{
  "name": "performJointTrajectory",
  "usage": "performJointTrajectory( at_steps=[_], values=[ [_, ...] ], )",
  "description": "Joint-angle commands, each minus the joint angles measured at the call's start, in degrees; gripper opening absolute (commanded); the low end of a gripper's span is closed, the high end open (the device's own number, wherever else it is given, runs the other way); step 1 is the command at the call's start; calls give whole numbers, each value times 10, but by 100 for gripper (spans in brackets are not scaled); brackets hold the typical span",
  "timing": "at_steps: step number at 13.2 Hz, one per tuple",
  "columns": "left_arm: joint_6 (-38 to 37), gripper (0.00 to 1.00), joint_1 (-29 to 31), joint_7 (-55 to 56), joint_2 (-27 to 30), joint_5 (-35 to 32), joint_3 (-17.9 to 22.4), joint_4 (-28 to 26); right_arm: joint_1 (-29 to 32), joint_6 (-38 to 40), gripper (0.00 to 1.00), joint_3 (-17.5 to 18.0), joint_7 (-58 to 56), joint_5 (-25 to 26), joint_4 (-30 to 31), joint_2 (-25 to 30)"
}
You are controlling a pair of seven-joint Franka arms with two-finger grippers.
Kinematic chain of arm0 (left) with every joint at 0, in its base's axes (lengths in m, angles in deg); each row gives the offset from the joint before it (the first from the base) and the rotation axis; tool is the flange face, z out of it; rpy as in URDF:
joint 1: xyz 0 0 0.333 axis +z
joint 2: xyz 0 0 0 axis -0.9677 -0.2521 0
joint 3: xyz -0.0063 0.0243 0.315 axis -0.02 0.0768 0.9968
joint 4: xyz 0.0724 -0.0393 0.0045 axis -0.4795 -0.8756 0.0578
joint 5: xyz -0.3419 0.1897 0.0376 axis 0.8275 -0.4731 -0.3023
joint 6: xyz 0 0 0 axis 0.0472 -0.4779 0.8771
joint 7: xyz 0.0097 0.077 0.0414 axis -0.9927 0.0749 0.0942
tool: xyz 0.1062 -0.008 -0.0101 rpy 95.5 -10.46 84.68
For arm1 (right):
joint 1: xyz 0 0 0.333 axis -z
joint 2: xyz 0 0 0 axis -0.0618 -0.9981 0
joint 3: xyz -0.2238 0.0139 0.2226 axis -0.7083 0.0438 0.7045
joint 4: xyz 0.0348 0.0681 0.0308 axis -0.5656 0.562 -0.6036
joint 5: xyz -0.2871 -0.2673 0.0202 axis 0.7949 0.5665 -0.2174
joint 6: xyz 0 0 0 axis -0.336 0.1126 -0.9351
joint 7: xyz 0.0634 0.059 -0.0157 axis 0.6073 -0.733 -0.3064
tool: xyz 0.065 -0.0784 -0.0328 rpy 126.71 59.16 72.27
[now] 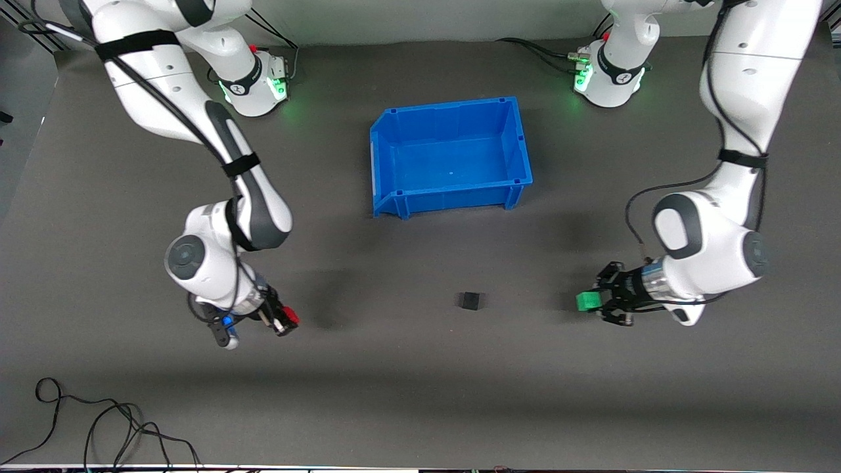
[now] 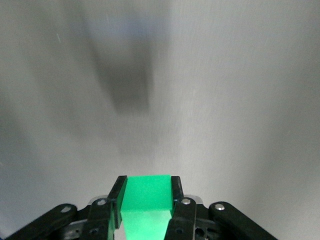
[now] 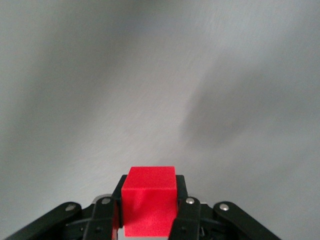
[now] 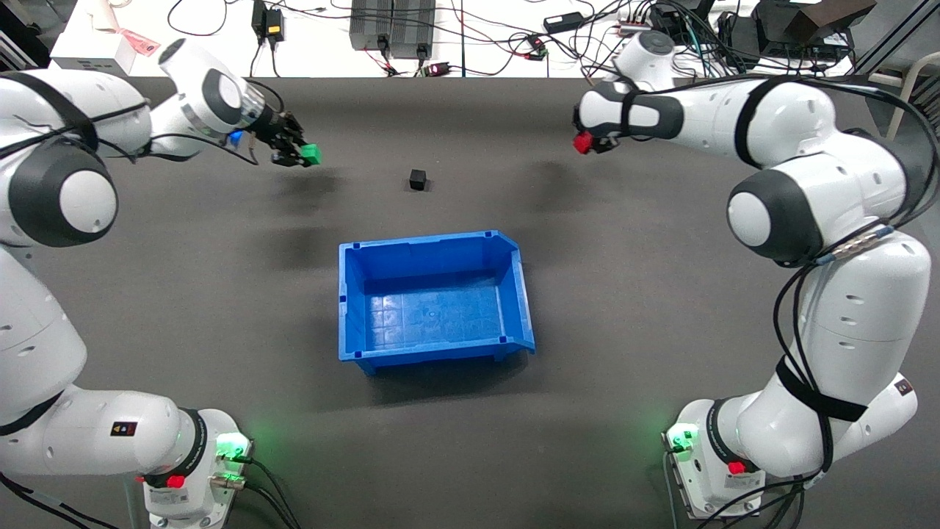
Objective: Attach green and red cubes to black cube
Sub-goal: 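Carry the red cube and the green cube toward the black cube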
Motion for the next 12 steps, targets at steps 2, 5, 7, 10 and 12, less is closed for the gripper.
performJointTrajectory(
  at_steps=[2,5,7,10,12],
  values=[
    [48,11,-57,55,-23,16,7,9,-36,7,0,-4,178,-25,-116,-78],
    [85,11,-103,95,-41,16,8,9,-75,6,0,8,284,-40,-167,-117],
    [114,11,-129,129,-56,12,8,11,-95,6,0,8,345,-37,-194,-135],
    [131,11,-156,180,-78,10,12,28,-128,5,0,5,443,-34,-230,-150],
    [131,11,-167,216,-88,3,14,41,-142,5,0,5,473,-20,-231,-150]
  ],
)
